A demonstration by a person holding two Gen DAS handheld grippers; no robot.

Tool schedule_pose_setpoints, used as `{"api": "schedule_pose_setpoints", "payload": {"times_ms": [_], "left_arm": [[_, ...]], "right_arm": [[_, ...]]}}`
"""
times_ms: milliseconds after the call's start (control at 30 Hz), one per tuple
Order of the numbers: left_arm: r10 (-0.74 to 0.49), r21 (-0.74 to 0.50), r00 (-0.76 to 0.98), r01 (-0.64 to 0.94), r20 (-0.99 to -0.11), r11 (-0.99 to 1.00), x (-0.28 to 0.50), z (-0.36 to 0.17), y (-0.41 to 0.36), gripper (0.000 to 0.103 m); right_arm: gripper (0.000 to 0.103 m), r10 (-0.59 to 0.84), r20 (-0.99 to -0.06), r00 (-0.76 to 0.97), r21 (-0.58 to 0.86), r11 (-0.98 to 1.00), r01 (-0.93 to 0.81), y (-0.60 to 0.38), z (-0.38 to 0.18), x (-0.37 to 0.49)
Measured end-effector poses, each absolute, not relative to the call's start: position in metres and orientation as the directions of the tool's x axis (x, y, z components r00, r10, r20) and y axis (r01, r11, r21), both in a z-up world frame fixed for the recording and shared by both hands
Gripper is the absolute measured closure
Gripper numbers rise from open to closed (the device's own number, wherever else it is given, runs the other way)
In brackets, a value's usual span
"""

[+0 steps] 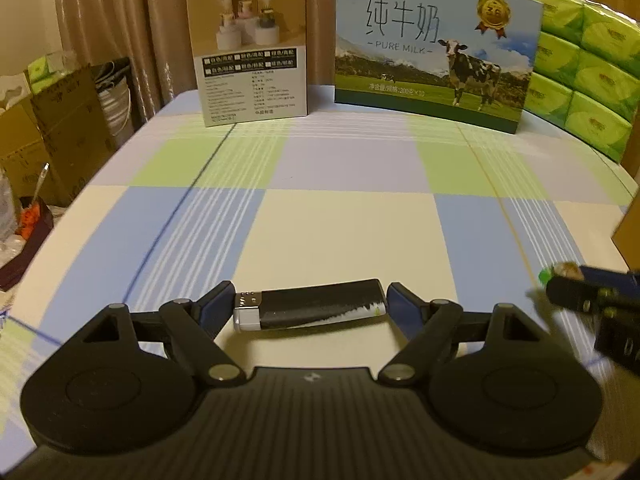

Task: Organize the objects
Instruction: 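Carry the lighter and green candy over the cardboard box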

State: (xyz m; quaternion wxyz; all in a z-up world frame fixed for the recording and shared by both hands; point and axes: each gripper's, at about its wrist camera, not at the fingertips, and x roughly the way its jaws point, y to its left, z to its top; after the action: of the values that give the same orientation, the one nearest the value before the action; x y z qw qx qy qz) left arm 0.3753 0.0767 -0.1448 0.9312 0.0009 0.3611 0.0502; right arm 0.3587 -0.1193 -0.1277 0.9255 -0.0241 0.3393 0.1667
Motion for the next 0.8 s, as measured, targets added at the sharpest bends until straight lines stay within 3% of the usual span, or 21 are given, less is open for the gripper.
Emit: {"api": "schedule_pose_setpoints", "payload": {"times_ms": [800], "left_arm": [[-0.026, -0.032, 0.764, 0.007, -0.645, 0.999, 0.157, -0.024, 0.016, 0.024]], "right_arm": [[0.081, 0.298, -0.592, 0.749, 0.157, 0.954, -0.256, -0.192, -0.007, 0.147]]}}
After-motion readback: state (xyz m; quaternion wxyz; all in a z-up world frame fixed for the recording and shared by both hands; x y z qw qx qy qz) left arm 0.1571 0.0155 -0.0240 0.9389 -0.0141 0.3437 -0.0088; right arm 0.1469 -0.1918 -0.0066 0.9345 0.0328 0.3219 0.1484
